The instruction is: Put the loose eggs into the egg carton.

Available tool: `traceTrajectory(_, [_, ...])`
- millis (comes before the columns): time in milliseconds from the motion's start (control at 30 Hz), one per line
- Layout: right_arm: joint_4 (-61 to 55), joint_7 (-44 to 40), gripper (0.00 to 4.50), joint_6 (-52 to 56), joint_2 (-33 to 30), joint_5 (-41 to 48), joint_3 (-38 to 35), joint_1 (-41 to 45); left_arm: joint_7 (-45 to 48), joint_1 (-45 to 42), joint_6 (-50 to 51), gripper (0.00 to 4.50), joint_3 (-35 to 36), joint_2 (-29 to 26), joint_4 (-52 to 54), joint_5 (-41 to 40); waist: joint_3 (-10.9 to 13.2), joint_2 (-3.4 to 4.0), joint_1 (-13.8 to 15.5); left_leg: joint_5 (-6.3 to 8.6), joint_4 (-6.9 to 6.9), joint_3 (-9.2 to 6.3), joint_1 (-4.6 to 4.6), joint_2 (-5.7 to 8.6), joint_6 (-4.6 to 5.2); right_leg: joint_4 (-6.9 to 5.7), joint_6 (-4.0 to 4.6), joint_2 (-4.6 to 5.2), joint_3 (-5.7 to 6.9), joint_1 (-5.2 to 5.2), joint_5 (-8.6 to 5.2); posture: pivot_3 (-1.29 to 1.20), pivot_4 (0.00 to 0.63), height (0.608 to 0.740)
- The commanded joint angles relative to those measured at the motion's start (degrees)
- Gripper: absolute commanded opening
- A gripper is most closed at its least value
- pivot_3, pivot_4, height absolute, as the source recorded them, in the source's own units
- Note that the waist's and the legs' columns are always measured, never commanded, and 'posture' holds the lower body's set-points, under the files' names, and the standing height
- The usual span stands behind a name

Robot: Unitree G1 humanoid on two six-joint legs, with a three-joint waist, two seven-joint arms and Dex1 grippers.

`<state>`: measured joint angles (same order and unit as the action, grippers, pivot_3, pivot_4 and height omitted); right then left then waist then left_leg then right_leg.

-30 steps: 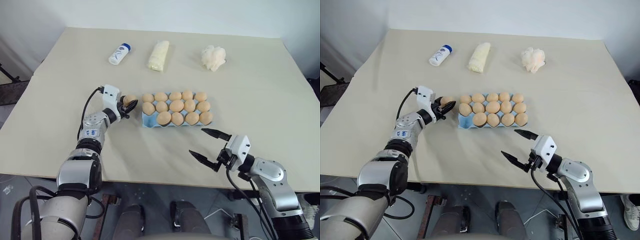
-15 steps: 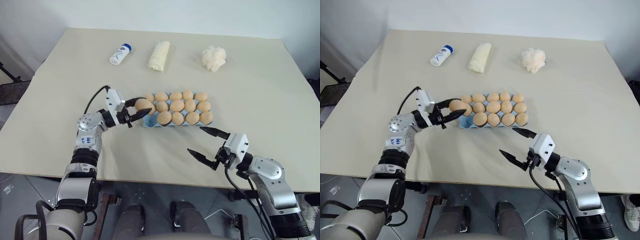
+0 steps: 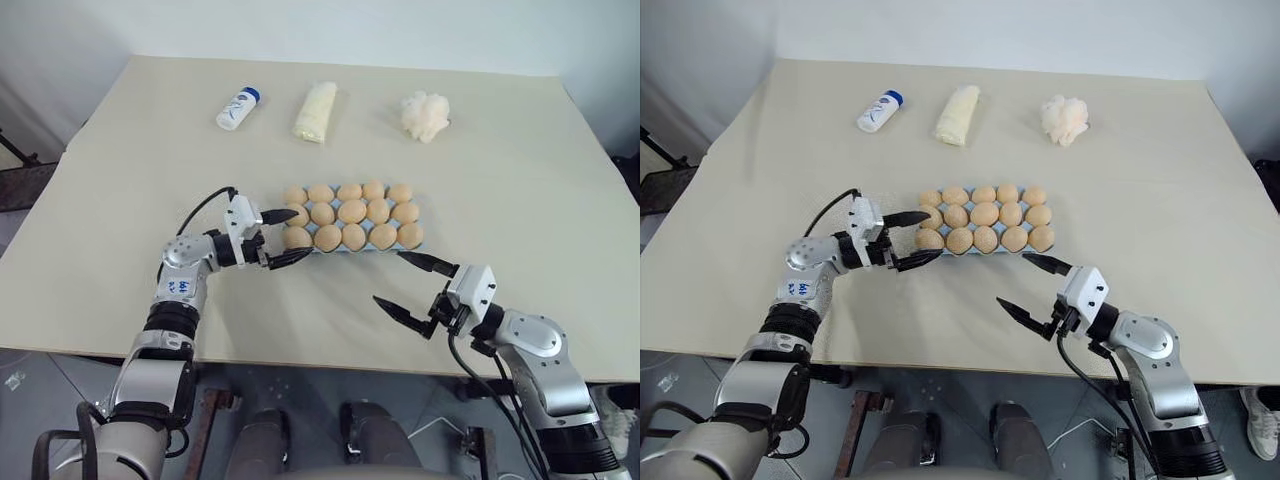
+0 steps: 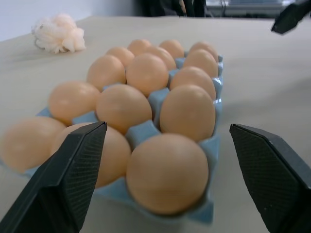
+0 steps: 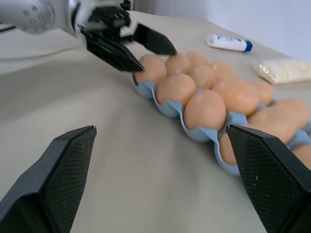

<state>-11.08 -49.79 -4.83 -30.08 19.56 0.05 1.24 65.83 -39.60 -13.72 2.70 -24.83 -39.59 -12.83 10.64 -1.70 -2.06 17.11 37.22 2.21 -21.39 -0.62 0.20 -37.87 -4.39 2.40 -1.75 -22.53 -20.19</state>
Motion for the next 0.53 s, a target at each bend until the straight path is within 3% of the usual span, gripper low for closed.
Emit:
traceTrajectory(33, [-1.9, -0.8, 4.5, -0.1, -1.2, 1.3, -1.8, -0.3, 2.1, 4.0, 2.9, 4.13, 3.2, -5.1, 7.3, -3.2, 0.0, 0.01, -0.1, 0.0, -0.02, 0.0, 0.01, 0.0, -0.01, -0.01, 0.0, 0.0, 0.0, 0.0, 0.0, 0.0, 0.15, 0.74])
traceTrajectory(267, [-0.7, -3.0, 4.5, 0.3, -3.7, 2.4, -3.5, -0.3, 3.4, 15.5, 4.6, 4.13, 6.3, -14.1, 14.6, -4.2, 0.0, 0.01, 0.6, 0.0, 0.0, -0.04, 0.04, 0.01, 0.03, 0.11, 0.02, 0.11, 0.03, 0.1, -0.01, 0.0, 0.15, 0.74])
traceTrajectory(533, [0.9, -4.6, 4.5, 0.7, -4.6, 3.3, -4.8, 0.7, -1.1, 23.6, 7.2, 4.13, 7.5, -13.9, 23.0, -5.2, 0.0, 0.01, 0.5, 0.0, -0.09, -0.07, 0.04, 0.04, 0.05, 0.2, 0.07, 0.18, 0.06, 0.1, -0.03, 0.0, 0.15, 0.74])
